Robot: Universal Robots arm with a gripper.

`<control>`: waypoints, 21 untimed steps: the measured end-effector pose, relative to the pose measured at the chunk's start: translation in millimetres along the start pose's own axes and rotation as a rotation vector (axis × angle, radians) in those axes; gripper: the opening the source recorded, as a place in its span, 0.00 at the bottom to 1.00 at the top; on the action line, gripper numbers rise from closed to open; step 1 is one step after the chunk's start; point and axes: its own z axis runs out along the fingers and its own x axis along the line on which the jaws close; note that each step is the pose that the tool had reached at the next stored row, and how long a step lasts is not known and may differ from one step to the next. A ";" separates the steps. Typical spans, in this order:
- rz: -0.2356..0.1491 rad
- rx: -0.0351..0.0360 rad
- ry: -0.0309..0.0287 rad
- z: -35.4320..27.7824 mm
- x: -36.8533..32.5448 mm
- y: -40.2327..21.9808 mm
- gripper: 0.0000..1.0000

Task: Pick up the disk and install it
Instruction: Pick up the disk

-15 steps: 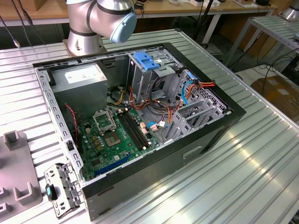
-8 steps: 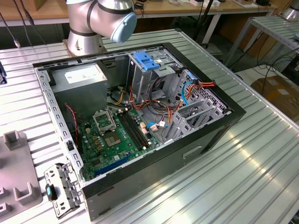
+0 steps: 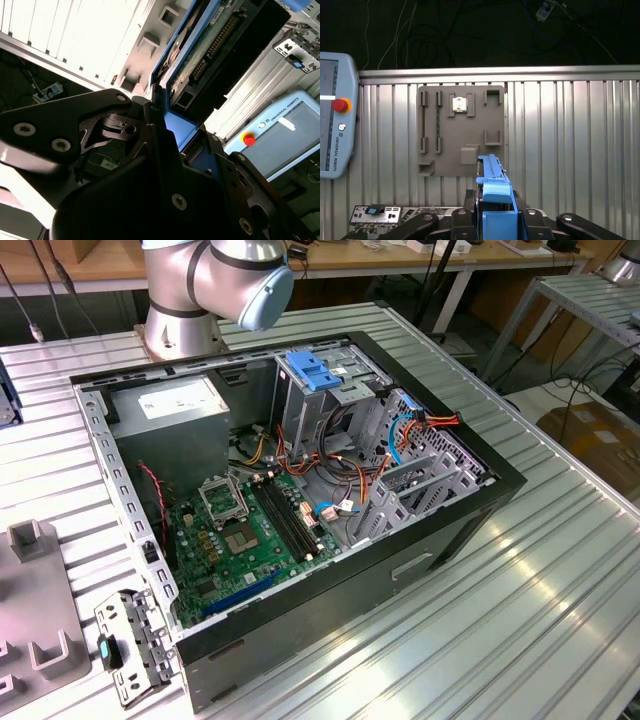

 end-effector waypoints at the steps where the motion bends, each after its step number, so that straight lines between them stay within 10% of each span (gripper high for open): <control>1: 0.000 -0.0001 0.0001 -0.1 0.4 -1.2 0.37; 21: 0.000 -0.0001 0.0000 -0.3 0.5 -43.0 0.37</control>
